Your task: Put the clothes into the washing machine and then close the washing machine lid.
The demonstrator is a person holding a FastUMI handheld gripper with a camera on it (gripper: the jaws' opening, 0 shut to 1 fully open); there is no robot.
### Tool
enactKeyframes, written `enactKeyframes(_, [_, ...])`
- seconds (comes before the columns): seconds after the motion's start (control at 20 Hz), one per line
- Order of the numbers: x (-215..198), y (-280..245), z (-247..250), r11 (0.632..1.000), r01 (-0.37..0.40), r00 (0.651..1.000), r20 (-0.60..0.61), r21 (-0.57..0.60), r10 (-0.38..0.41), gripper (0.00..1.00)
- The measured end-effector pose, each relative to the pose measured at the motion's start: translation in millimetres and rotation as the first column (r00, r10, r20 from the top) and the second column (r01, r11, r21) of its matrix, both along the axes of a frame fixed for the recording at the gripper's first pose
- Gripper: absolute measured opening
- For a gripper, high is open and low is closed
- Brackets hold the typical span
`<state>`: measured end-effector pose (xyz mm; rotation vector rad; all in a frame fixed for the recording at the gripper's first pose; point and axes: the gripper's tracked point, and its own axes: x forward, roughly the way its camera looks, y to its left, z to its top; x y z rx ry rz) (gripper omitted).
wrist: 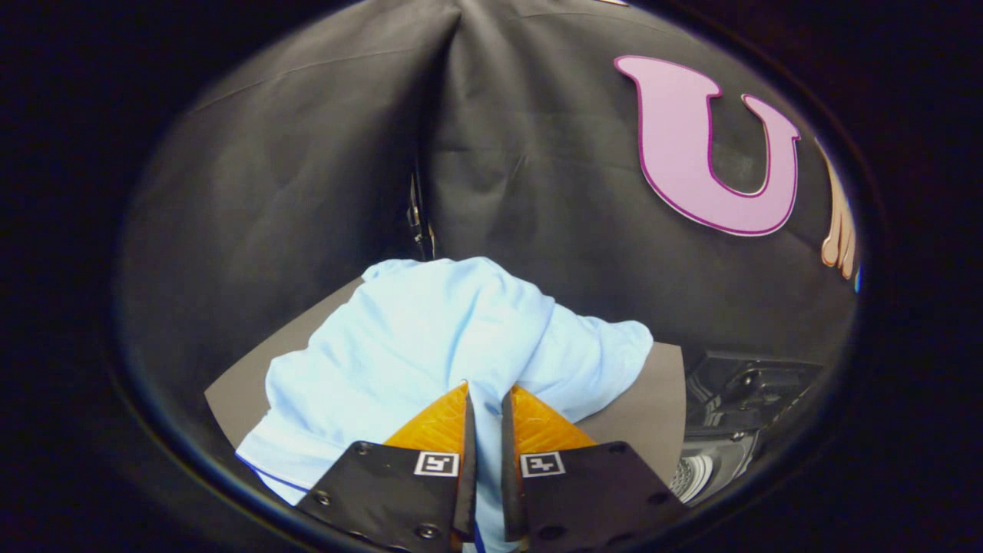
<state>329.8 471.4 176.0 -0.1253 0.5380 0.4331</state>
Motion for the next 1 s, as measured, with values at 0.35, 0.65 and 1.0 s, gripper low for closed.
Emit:
enactKeyframes(0.35, [-29,-29,15,0.999,-0.009,0.998,0.055,0.041,0.007,0.15])
enactKeyframes(0.65, [-39,-82,30,0.997,0.041,0.992,0.115,0.072,-0.050,0.15])
enactKeyframes(1.0, [-30,-185,34,0.981,0.192,0.965,0.179,0.026,-0.193,0.15])
